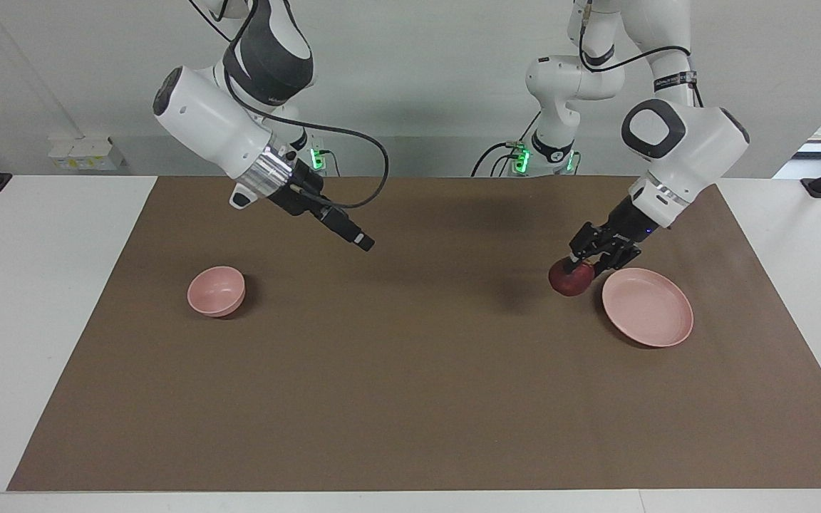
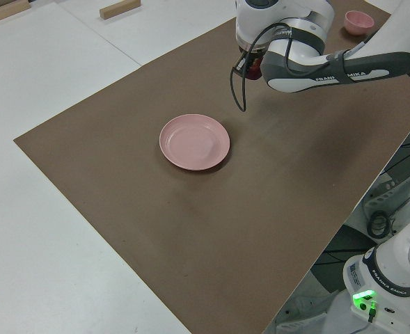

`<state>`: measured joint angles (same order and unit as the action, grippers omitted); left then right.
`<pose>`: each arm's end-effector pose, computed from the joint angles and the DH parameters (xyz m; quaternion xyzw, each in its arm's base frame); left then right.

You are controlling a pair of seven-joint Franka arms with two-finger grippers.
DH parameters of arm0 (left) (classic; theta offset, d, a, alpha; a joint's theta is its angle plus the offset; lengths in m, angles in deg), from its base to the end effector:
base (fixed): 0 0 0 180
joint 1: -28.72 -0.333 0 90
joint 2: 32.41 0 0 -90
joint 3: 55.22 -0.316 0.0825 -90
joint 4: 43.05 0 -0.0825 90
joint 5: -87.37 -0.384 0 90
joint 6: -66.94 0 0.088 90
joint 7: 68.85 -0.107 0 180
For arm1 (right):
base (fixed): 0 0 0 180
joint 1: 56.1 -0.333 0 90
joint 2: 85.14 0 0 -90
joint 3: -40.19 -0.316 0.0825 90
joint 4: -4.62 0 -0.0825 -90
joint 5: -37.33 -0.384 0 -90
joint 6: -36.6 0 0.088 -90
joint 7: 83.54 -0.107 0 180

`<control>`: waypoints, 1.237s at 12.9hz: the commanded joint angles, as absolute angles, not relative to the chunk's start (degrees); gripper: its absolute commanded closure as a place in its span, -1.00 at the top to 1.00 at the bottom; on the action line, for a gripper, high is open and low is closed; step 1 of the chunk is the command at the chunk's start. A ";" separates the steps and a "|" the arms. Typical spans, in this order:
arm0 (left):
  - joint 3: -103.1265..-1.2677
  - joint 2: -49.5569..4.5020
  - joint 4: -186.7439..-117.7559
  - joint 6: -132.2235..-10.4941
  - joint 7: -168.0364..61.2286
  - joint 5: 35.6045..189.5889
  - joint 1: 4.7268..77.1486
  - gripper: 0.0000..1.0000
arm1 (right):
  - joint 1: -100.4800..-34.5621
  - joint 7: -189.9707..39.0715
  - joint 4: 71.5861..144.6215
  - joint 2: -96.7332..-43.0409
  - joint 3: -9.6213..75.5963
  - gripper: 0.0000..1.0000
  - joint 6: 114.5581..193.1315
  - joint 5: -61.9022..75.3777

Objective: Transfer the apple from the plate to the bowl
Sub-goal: 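Lift the apple with the left gripper while the right gripper approaches it, then close the right gripper on the apple held by the left gripper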

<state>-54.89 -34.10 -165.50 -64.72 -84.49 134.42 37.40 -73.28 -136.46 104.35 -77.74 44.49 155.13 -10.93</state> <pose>0.5461 -0.1025 0.4432 0.9421 0.0355 0.1056 0.3164 0.6013 0.1796 0.5304 -0.8009 0.4598 0.1255 0.3624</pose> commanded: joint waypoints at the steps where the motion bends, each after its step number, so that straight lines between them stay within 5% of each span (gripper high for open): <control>1: -51.21 -34.26 -164.61 -65.15 -84.93 142.10 37.95 -1.00 | -77.70 -142.58 104.20 -74.60 44.32 1.00 161.99 -16.54; 8: -37.05 -33.56 -161.63 -77.97 -81.00 146.79 37.51 -1.00 | -82.20 -145.41 103.14 -67.66 43.97 1.00 166.85 -21.99; 16: -33.96 -33.38 -159.68 -79.66 -78.60 146.52 38.21 -1.00 | -81.67 -147.96 104.64 -69.05 43.88 1.00 162.47 -27.79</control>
<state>-34.06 -33.93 -160.94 -78.57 -79.38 145.97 37.94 -82.67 -147.08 104.71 -67.55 44.24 165.07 -25.65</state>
